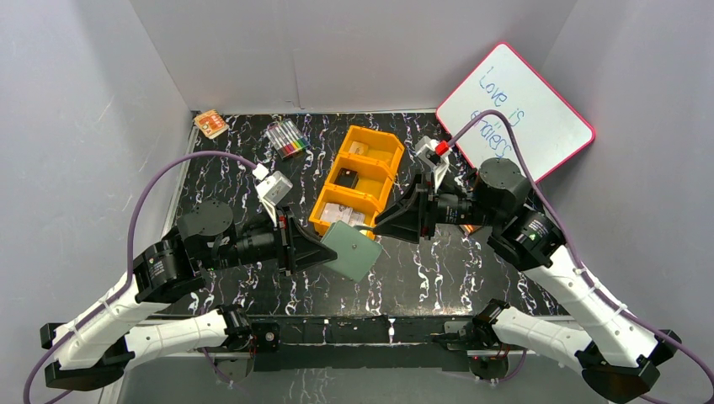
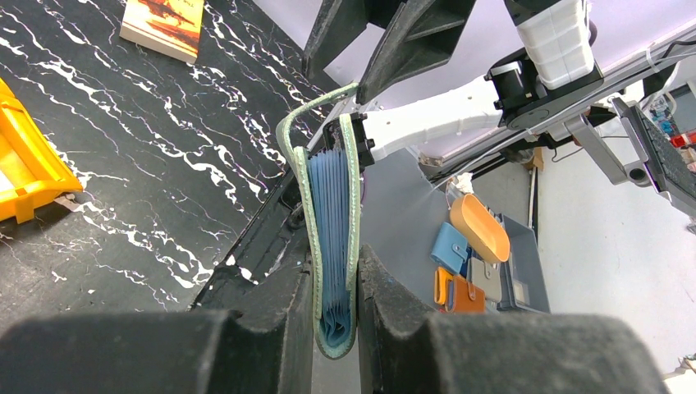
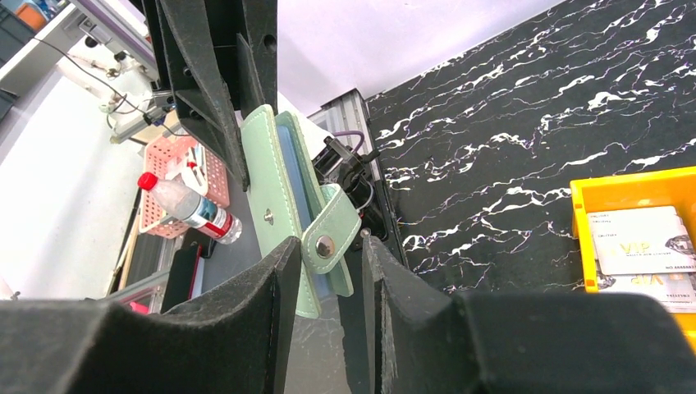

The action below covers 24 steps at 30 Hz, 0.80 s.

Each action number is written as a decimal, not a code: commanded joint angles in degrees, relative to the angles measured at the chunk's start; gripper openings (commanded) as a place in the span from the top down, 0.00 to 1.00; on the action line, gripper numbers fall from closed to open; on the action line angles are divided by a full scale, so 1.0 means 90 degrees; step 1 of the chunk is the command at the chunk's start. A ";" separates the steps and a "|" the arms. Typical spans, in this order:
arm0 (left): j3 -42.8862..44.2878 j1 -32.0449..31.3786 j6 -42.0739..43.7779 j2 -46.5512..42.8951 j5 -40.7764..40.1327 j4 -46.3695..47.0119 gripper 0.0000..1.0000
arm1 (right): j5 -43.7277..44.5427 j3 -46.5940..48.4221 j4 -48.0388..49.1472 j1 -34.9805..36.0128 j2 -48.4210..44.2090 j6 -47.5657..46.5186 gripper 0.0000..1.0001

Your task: Put the credit cards into the card holder

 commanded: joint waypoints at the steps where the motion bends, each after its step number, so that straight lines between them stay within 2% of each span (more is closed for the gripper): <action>1: 0.0264 -0.0006 -0.0002 -0.0092 0.0067 0.0326 1.00 | -0.0138 0.0099 0.0102 0.0001 0.0030 -0.0079 0.58; 5: 0.0244 -0.0006 -0.0002 -0.0107 0.0063 0.0334 1.00 | -0.0169 0.0094 0.0084 0.0002 0.0034 -0.0095 0.57; 11: 0.0230 -0.0006 0.0003 -0.0107 0.0054 0.0333 1.00 | -0.0124 0.0094 0.0071 0.0004 0.0000 -0.0106 0.70; 14: 0.0217 -0.0006 -0.0001 -0.0120 0.0046 0.0331 1.00 | -0.0081 0.0116 0.0054 0.0009 -0.0033 -0.0102 0.66; 16: 0.0203 -0.0006 -0.0012 -0.0127 0.0054 0.0332 1.00 | -0.0063 0.0118 0.0044 0.0001 -0.0068 -0.0096 0.67; 24: 0.0176 -0.0006 -0.0029 -0.0150 0.0080 0.0339 1.00 | -0.0067 0.0142 0.0063 0.0003 -0.0121 -0.0077 0.99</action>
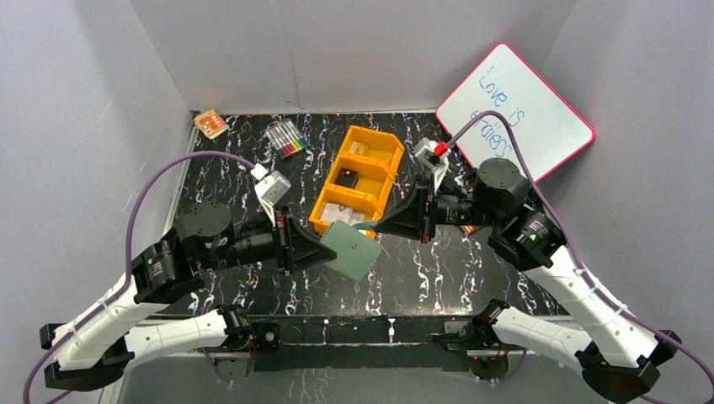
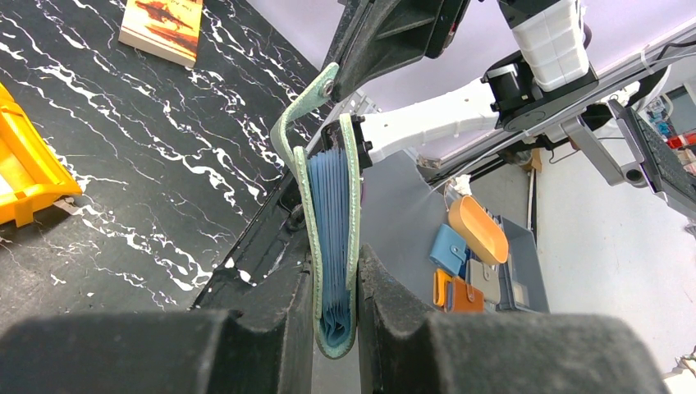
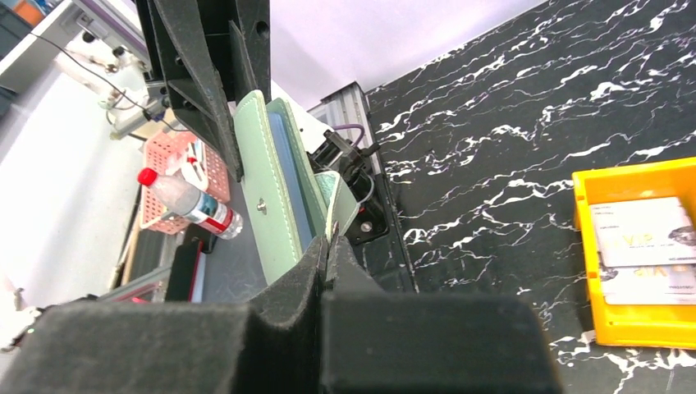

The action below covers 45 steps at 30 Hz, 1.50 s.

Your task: Put the credit cards into the card holder

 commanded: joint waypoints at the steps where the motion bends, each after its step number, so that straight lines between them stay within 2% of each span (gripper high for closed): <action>1: 0.0167 -0.0006 -0.0029 -0.0118 0.0083 0.0302 1.00 | -0.0024 0.0152 0.0197 0.0003 -0.0139 -0.0040 1.00; 8: 0.0172 -0.0006 -0.0049 -0.0084 -0.0015 0.0149 1.00 | 0.0027 0.0465 -0.0186 0.0008 -0.0121 -0.0491 1.00; 19: 0.0512 -0.0006 -0.0029 0.0547 -0.0123 -0.0352 1.00 | 0.0379 0.1805 -0.2452 0.0004 0.0411 -0.2928 1.00; 25: 0.0575 -0.0006 -0.0039 0.0653 -0.0137 -0.0336 1.00 | 0.0378 0.1619 -0.2233 0.0002 0.0231 -0.2858 1.00; 29: 0.0623 -0.0006 -0.0020 0.0646 -0.0081 -0.0303 1.00 | 0.0233 0.1353 -0.1846 0.0004 0.0096 -0.2469 0.80; 34: 0.0632 -0.0006 -0.0010 0.0603 -0.0059 -0.0291 1.00 | 0.0295 0.1252 -0.1648 0.0007 -0.0001 -0.2170 0.61; 39: 0.0548 -0.0006 -0.0043 0.0510 -0.0034 -0.0222 1.00 | 0.0463 0.1173 -0.1563 0.0002 0.0023 -0.1809 0.53; 45: 0.0495 -0.0005 -0.0068 0.0426 -0.0024 -0.0203 1.00 | 0.0392 0.0915 -0.1377 0.0001 0.0099 -0.1530 0.51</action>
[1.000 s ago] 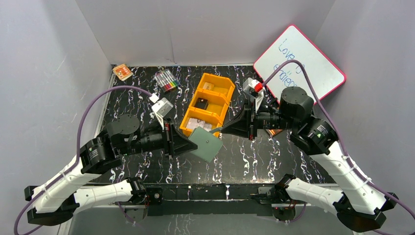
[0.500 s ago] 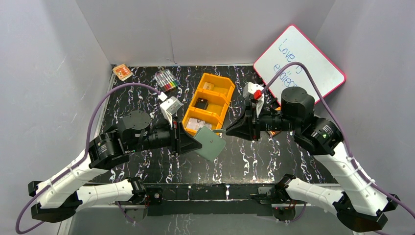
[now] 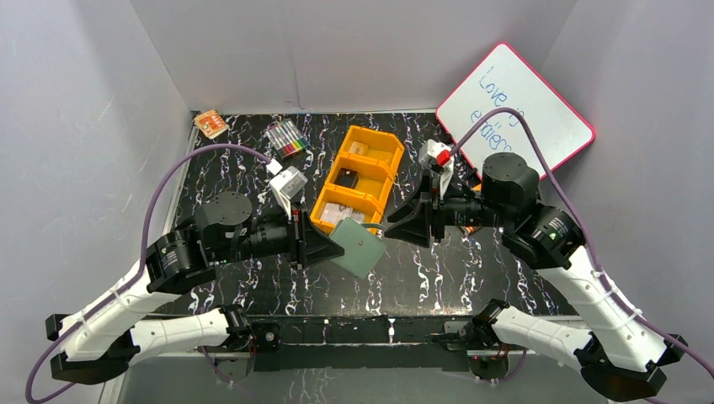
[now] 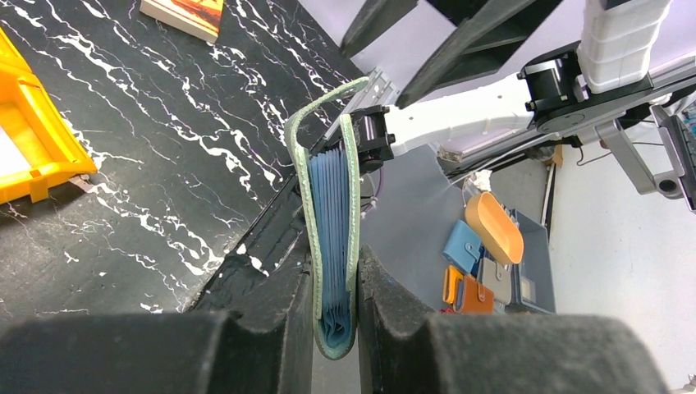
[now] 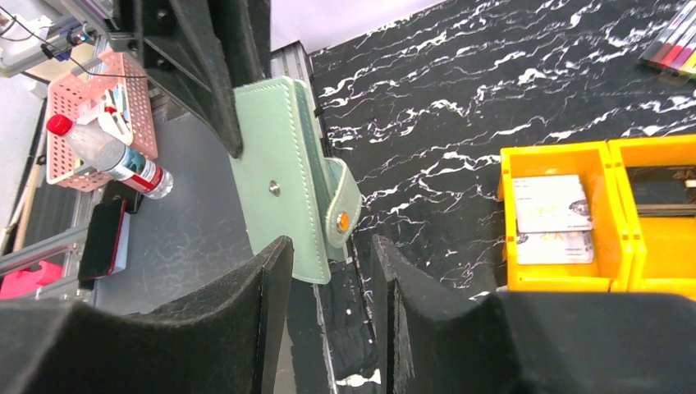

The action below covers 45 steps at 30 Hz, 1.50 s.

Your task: Put the credit cards into the card holder

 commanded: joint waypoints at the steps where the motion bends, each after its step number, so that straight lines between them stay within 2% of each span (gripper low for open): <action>1: 0.0145 -0.0006 -0.0051 -0.0182 0.0134 0.0180 1.00 | -0.0074 -0.0156 0.0514 0.0005 0.0020 0.0355 0.51; 11: 0.0137 -0.0006 -0.0017 -0.0158 0.0131 0.0184 1.00 | -0.0200 -0.0334 0.1070 0.0003 0.0046 0.0659 0.51; 21: 0.0115 -0.0006 0.0027 -0.0177 0.0095 0.0159 1.00 | -0.0194 -0.0355 0.1142 0.0001 0.0095 0.0679 0.66; 33: 0.0044 -0.0006 0.0027 -0.0255 0.0073 0.0165 1.00 | -0.0294 -0.0344 0.1105 0.0004 0.0162 0.0678 0.64; 45: 0.0025 -0.0006 0.0034 -0.0290 0.0055 0.0139 1.00 | -0.0295 -0.0344 0.1159 0.0005 0.0088 0.0679 0.73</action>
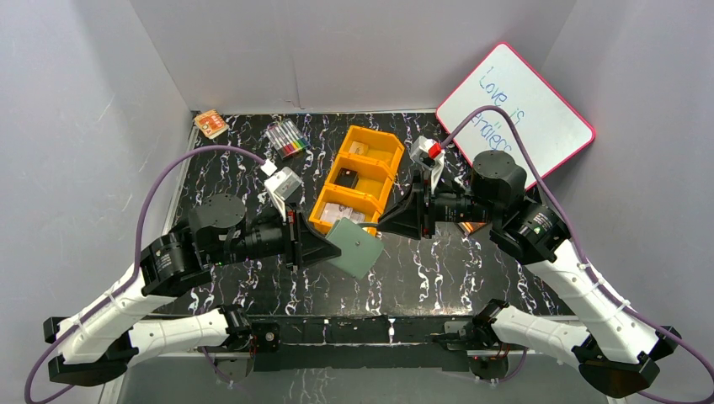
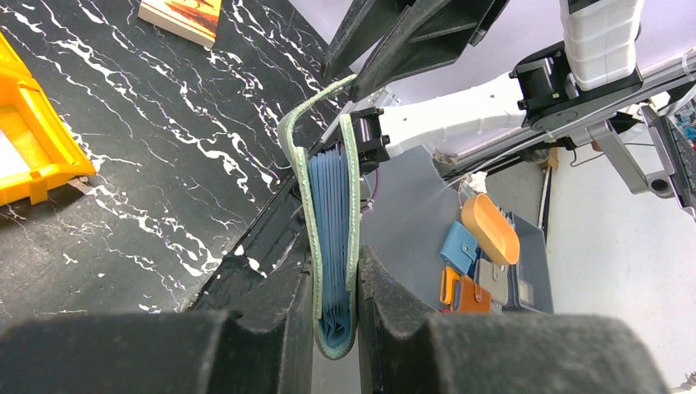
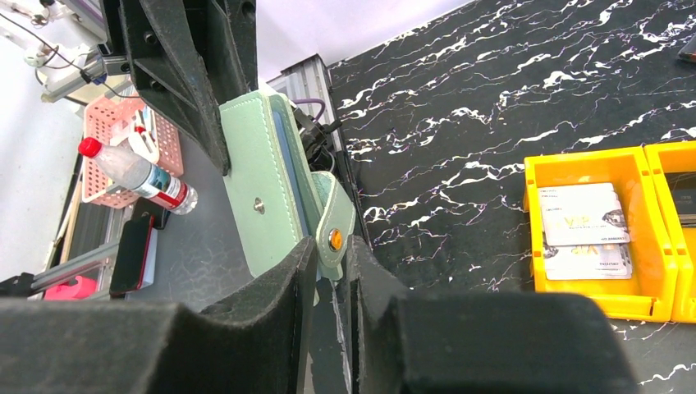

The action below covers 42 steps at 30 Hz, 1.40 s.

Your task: Put the credit cards into the card holder

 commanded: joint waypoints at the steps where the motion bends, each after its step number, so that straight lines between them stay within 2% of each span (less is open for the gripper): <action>1: 0.0051 -0.0006 0.0054 -0.0108 0.0058 0.0146 1.00 | -0.0117 0.0061 0.0411 0.0001 -0.0114 -0.0009 0.75; 7: 0.0051 -0.0006 0.0060 -0.0087 0.0053 0.0136 1.00 | -0.0285 0.0099 0.0477 0.0007 -0.0108 0.0042 1.00; 10: 0.0190 -0.0006 0.0071 0.0073 -0.0095 -0.0029 1.00 | -0.0332 0.0707 -0.0041 0.0001 0.0174 -0.0115 1.00; 14: 0.0789 -0.0006 0.0260 0.0720 -0.0555 -0.0841 1.00 | 0.0097 0.2311 -0.2132 0.0013 0.1019 -0.1136 1.00; 17: 0.0912 -0.0006 0.0317 0.0985 -0.0681 -0.1120 1.00 | 0.0515 0.2373 -0.2430 0.0166 0.1046 -0.1355 1.00; 23: 0.0691 -0.0001 0.0114 0.1064 -0.0679 -0.1117 1.00 | 0.0559 0.1792 -0.2419 0.0181 0.0830 -0.1482 1.00; 42: 0.0824 -0.0006 -0.0516 0.1307 -0.0743 -0.1160 1.00 | 0.0142 0.0758 -0.1279 0.0193 0.0596 -0.1063 1.00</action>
